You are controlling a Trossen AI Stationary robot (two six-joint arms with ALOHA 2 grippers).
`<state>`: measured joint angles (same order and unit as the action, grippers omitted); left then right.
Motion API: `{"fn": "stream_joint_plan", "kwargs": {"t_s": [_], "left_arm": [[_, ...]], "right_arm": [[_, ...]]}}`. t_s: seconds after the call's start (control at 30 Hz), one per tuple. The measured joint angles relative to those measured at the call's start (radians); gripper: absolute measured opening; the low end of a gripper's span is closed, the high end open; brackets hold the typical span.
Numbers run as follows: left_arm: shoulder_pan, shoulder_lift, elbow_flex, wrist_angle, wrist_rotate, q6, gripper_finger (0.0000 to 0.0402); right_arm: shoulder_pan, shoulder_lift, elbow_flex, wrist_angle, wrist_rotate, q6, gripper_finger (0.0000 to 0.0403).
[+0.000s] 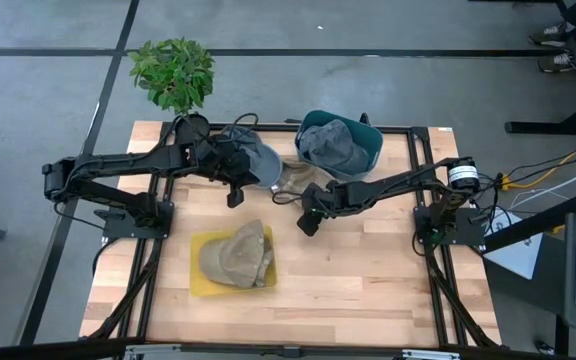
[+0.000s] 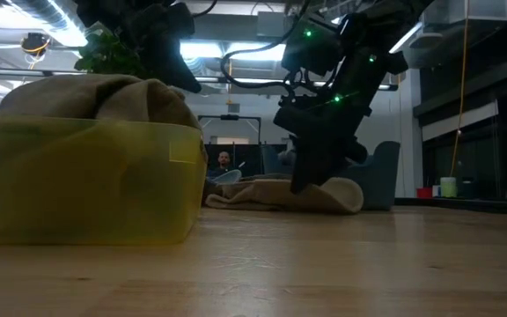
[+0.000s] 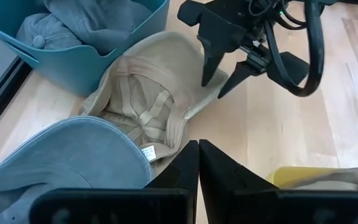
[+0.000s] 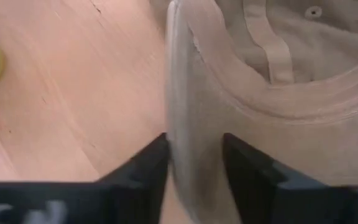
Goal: Pick & Place hat
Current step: Put the brown cap into the yellow bin
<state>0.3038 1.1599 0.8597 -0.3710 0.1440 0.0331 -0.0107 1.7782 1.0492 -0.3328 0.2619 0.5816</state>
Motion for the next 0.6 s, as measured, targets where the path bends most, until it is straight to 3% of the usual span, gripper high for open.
{"fn": "stream_joint_plan", "kwargs": {"t_s": [0.2,0.37,0.6], "left_arm": [[0.000,0.000,0.000,0.000,0.000,0.035,0.0012],[0.019,0.000,0.000,0.000,0.006,0.068,0.0011],[0.036,0.000,0.000,0.000,0.006,0.077,0.0006]], "right_arm": [[0.019,-0.007,0.008,-0.004,0.035,0.008,0.0020],[0.028,-0.004,0.073,-0.071,0.052,0.008,0.0021],[0.022,-0.003,0.216,-0.121,-0.051,-0.085,0.0016]]}}
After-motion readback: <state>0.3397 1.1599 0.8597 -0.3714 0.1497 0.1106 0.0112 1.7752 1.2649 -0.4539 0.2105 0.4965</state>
